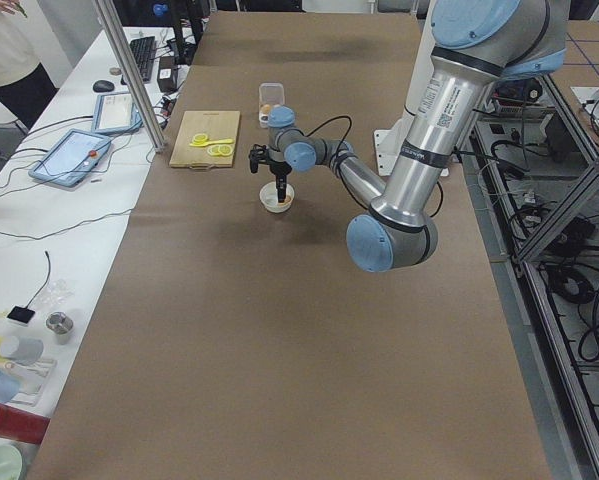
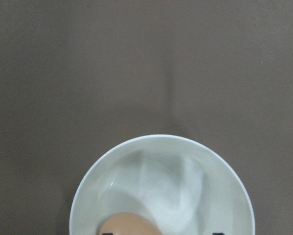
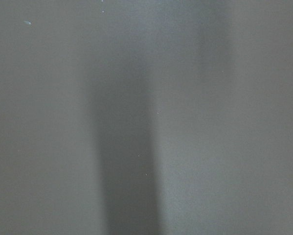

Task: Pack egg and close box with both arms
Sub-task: 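Lower the left gripper into the bowl and close it on the egg, then lift the egg out of the bowl with the left gripper, then carry the egg to the clear carton and lower it into the empty slot, then open the left gripper to release the egg in the carton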

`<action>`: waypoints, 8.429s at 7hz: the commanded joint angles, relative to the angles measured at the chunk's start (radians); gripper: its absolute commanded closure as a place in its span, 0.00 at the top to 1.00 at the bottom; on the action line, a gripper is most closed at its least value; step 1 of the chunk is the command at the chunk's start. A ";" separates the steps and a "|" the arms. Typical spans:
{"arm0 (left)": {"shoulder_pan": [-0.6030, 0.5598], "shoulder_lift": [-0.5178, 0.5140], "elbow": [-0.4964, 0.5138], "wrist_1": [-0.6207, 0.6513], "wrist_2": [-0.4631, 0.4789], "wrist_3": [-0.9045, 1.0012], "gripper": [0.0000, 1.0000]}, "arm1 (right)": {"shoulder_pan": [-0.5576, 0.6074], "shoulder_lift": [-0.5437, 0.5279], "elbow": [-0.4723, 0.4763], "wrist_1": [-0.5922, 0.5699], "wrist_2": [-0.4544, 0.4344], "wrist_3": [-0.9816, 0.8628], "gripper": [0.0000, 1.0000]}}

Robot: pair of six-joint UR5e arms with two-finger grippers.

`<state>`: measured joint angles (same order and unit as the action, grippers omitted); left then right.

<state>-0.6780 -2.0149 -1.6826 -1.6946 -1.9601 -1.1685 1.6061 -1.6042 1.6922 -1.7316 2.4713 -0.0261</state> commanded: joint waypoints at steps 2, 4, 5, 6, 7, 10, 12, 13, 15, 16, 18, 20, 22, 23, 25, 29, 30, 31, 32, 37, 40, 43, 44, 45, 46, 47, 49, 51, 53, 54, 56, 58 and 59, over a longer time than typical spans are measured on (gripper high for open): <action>0.014 -0.001 0.001 0.004 0.012 0.000 0.74 | 0.000 0.003 -0.003 0.000 0.000 0.000 1.00; 0.029 -0.001 0.006 0.013 0.026 0.001 0.74 | 0.000 0.003 -0.005 -0.002 0.000 0.000 1.00; 0.029 -0.002 0.006 0.018 0.026 0.001 0.74 | 0.000 0.003 -0.006 -0.002 -0.002 0.000 1.00; 0.029 -0.002 0.006 0.018 0.026 0.001 0.74 | 0.000 0.003 -0.006 -0.002 0.000 0.000 1.00; 0.032 -0.002 0.006 0.018 0.026 0.000 0.74 | 0.000 0.003 -0.006 -0.002 -0.002 0.000 1.00; 0.041 -0.007 0.015 0.018 0.026 0.000 0.74 | 0.000 0.003 -0.006 -0.002 -0.002 0.000 1.00; 0.041 -0.007 0.018 0.016 0.026 0.001 0.74 | 0.000 0.003 -0.006 -0.002 0.000 0.000 1.00; 0.041 -0.007 0.018 0.016 0.026 0.001 0.72 | 0.000 0.003 -0.006 -0.002 0.000 0.000 1.00; 0.041 -0.007 0.021 0.016 0.026 0.001 0.71 | 0.000 0.003 -0.002 -0.002 0.000 0.000 1.00; 0.041 -0.007 0.026 0.016 0.026 0.001 0.71 | 0.002 0.001 0.001 -0.003 0.000 0.000 1.00; 0.043 -0.007 0.026 0.016 0.026 0.001 0.71 | 0.002 0.001 0.004 -0.002 0.002 0.017 1.00; 0.043 -0.007 0.029 0.016 0.026 0.001 0.54 | 0.000 0.001 0.004 -0.002 0.002 0.017 1.00; 0.041 -0.008 0.027 0.016 0.026 0.003 0.34 | 0.000 0.004 0.004 -0.002 0.002 0.017 1.00; 0.037 -0.008 0.017 0.018 0.023 0.035 0.32 | 0.002 0.004 0.004 -0.002 0.000 0.017 1.00; 0.008 -0.007 -0.015 0.024 0.014 0.043 0.23 | 0.000 0.004 0.004 -0.002 0.002 0.017 1.00; -0.043 -0.054 -0.144 0.101 0.018 0.020 0.08 | 0.002 0.003 0.018 0.000 0.003 0.017 1.00; -0.040 -0.094 -0.134 0.063 0.018 -0.081 0.08 | 0.002 0.001 0.023 0.000 0.003 0.017 1.00; -0.038 -0.126 -0.090 -0.062 0.018 -0.170 0.08 | 0.000 0.003 0.024 -0.002 0.003 0.017 1.00; -0.034 -0.154 -0.009 -0.221 0.020 -0.263 0.08 | 0.000 0.003 0.026 -0.002 0.003 0.017 1.00; 0.121 -0.326 0.228 -0.592 0.264 -0.506 0.08 | 0.000 0.001 0.023 0.000 0.046 0.017 1.00; 0.213 -0.500 0.424 -0.646 0.459 -0.563 0.08 | 0.000 0.001 0.024 0.001 0.086 0.017 1.00; 0.248 -0.652 0.625 -0.643 0.514 -0.576 0.08 | 0.000 0.000 0.021 0.003 0.118 0.017 1.00; 0.258 -0.666 0.655 -0.645 0.517 -0.576 0.08 | 0.000 0.000 0.021 0.000 0.133 0.018 1.00; 0.264 -0.667 0.656 -0.645 0.524 -0.576 0.08 | 0.000 -0.003 0.021 -0.002 0.140 0.018 1.00; 0.264 -0.665 0.658 -0.645 0.524 -0.576 0.08 | 0.000 -0.003 0.020 -0.002 0.140 0.017 1.00; 0.264 -0.663 0.659 -0.645 0.524 -0.576 0.08 | 0.000 -0.003 0.021 -0.002 0.140 0.018 1.00; 0.259 -0.656 0.659 -0.646 0.523 -0.576 0.08 | 0.000 -0.003 0.026 -0.002 0.147 0.018 1.00; 0.253 -0.656 0.659 -0.646 0.523 -0.574 0.08 | 0.000 -0.003 0.026 -0.002 0.149 0.018 1.00; 0.252 -0.656 0.659 -0.646 0.523 -0.573 0.12 | 0.000 -0.002 0.024 -0.002 0.147 0.018 1.00; 0.250 -0.654 0.661 -0.646 0.523 -0.573 0.15 | 0.000 -0.002 0.023 -0.002 0.147 0.018 1.00; 0.250 -0.650 0.662 -0.646 0.523 -0.573 0.32 | 0.000 -0.002 0.024 -0.002 0.152 0.018 1.00; 0.252 -0.648 0.664 -0.646 0.523 -0.573 0.43 | 0.000 -0.002 0.023 -0.002 0.155 0.018 1.00; 0.252 -0.648 0.664 -0.646 0.523 -0.573 0.47 | 0.000 -0.003 0.023 -0.003 0.155 0.020 1.00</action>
<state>-0.4271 -2.6635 -1.0189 -2.3408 -1.4373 -1.7411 1.6061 -1.6063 1.7157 -1.7337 2.6257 -0.0073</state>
